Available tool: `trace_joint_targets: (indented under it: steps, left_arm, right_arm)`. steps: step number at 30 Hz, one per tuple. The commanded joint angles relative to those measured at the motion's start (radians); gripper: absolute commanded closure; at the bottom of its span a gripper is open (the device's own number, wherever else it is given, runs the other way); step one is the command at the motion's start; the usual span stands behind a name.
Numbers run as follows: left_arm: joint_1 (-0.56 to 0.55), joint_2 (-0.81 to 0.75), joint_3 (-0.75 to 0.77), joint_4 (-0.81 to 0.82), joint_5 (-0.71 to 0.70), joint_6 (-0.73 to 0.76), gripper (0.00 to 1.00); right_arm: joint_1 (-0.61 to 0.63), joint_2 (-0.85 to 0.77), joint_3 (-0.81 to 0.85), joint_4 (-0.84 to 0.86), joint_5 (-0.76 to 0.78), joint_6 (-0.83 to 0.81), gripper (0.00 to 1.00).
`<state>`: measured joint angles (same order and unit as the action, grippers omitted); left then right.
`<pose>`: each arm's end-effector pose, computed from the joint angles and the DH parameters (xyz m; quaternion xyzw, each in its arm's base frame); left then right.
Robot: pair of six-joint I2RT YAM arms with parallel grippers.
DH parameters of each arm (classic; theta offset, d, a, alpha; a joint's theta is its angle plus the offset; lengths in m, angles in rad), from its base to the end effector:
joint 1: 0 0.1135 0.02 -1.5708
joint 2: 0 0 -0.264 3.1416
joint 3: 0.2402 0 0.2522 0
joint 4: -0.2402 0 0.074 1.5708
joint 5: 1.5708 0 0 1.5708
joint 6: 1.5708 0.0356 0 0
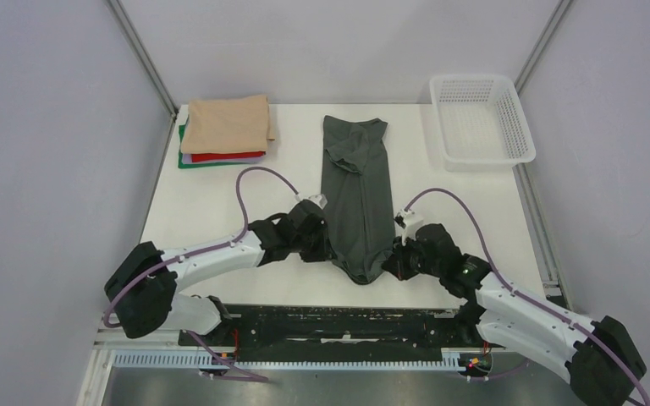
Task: Fold and stack the t-shirts
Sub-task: Fold the folded rectangular tshirt in 1/3 of the way
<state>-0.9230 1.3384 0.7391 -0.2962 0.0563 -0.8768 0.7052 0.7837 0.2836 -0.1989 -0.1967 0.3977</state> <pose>0.1576 -0.2116 0.1963 0.0311 0.9427 -0.2759 0.1851 0.1174 0.1091 0.1650 -0.1791 0.8851 0.2960 0.3113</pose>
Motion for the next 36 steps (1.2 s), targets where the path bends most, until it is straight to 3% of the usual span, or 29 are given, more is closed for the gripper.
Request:
trace_joint_targets:
  steps: [1, 6, 14, 23, 36]
  left_arm:
    - [0.091, 0.033, 0.085, 0.024, -0.034, 0.034, 0.98]
    - [0.195, 0.132, 0.192, 0.065, 0.007, 0.081, 0.98]
    - [0.328, 0.307, 0.385, 0.083, 0.022, 0.14, 0.98]
    - [0.393, 0.511, 0.619, 0.045, 0.048, 0.201, 0.98]
    - [0.454, 0.662, 0.78, -0.002, 0.037, 0.236, 0.94]
  right_arm:
    - [0.002, 0.096, 0.146, 0.046, 0.145, -0.065, 1.0]
    - [-0.035, 0.227, 0.261, 0.103, 0.25, -0.102, 1.0]
    - [-0.172, 0.458, 0.43, 0.19, 0.202, -0.163, 1.0]
    - [-0.279, 0.646, 0.575, 0.264, 0.136, -0.222, 1.0]
    - [-0.355, 0.861, 0.707, 0.321, 0.065, -0.238, 1.0]
